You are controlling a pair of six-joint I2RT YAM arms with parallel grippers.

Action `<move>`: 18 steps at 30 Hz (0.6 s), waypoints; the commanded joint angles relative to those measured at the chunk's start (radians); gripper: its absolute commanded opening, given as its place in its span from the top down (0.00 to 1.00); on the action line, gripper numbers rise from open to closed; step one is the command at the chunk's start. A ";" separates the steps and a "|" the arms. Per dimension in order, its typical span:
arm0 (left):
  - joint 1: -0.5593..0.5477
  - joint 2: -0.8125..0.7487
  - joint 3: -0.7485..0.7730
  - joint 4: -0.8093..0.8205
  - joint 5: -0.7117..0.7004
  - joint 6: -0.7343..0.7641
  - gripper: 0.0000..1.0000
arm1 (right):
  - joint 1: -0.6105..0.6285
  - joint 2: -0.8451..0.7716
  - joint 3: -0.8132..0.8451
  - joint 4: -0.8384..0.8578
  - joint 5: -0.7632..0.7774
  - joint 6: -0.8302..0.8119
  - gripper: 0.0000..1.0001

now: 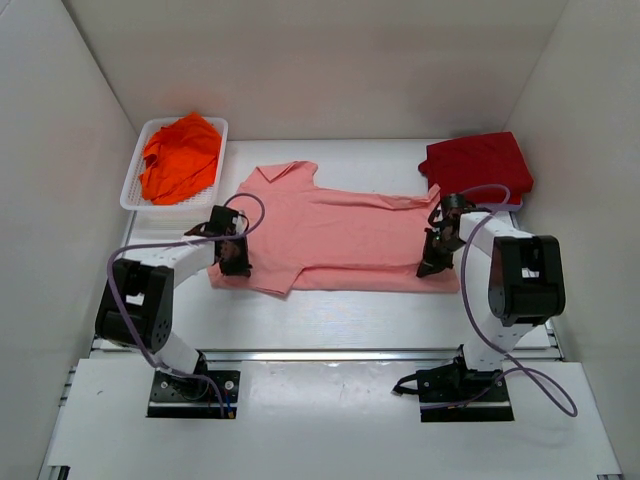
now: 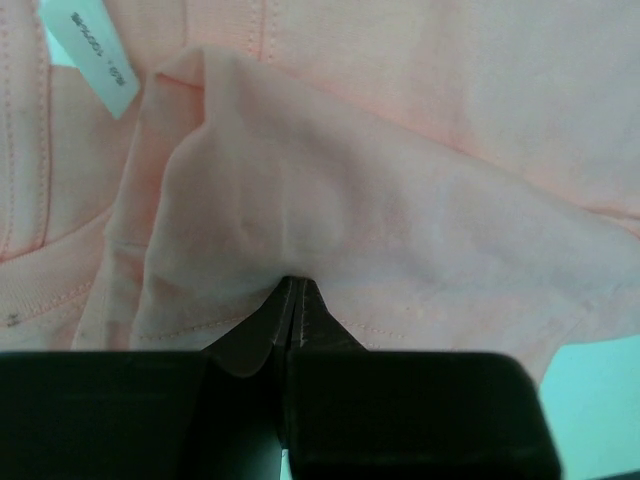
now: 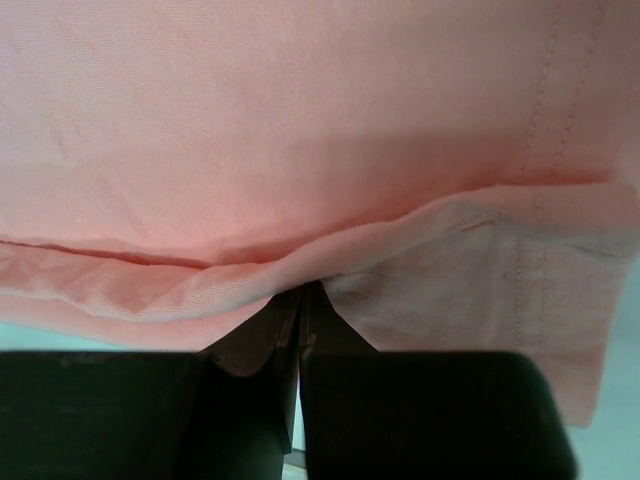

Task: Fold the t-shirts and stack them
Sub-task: Fold the flattened tshirt in 1/3 of the way

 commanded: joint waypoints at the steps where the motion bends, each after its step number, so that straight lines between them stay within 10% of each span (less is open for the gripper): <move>1: -0.037 -0.061 -0.115 -0.114 0.043 0.013 0.97 | -0.002 -0.027 -0.076 -0.096 0.053 -0.012 1.00; 18: 0.000 -0.449 -0.092 -0.203 -0.003 -0.024 0.80 | 0.080 -0.256 -0.152 -0.094 0.000 -0.020 1.00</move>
